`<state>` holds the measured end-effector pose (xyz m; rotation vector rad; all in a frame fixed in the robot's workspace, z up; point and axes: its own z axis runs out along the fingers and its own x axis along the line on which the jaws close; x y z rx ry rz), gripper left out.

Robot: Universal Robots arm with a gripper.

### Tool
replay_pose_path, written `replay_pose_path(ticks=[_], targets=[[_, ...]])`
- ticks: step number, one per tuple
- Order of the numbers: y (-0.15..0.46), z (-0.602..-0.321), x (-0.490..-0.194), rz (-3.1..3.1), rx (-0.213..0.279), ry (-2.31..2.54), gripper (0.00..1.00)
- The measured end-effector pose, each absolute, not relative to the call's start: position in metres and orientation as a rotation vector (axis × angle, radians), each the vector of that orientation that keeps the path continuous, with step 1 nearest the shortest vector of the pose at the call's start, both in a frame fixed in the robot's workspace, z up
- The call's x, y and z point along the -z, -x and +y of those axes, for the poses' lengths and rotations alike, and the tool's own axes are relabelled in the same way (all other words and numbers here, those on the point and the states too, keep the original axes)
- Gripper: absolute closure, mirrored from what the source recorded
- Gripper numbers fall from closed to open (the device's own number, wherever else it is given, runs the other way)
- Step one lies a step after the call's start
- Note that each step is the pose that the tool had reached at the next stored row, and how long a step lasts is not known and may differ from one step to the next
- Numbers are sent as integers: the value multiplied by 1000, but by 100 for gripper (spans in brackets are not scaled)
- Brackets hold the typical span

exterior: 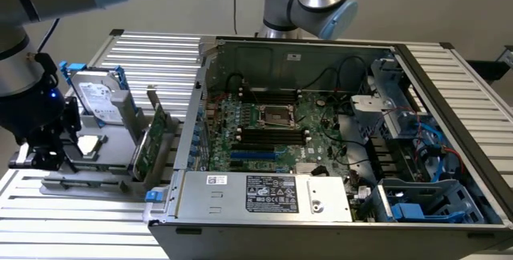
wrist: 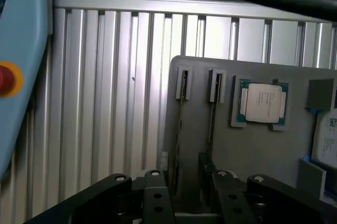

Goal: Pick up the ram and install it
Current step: 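Pick up the ram and move it above insertion slot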

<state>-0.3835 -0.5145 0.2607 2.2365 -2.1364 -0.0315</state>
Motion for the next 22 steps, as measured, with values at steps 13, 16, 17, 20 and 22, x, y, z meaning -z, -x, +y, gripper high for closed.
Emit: replay_pose_path(ticks=[13,16,17,20,22], targets=[[377,-520,-237,-2136,31,-2236,64],[377,-520,-232,-2136,31,-2236,64],[377,-520,-230,-2136,32,-2236,64],[377,-520,-224,-2137,32,-2236,64],[377,-520,-221,-2137,32,-2236,64]])
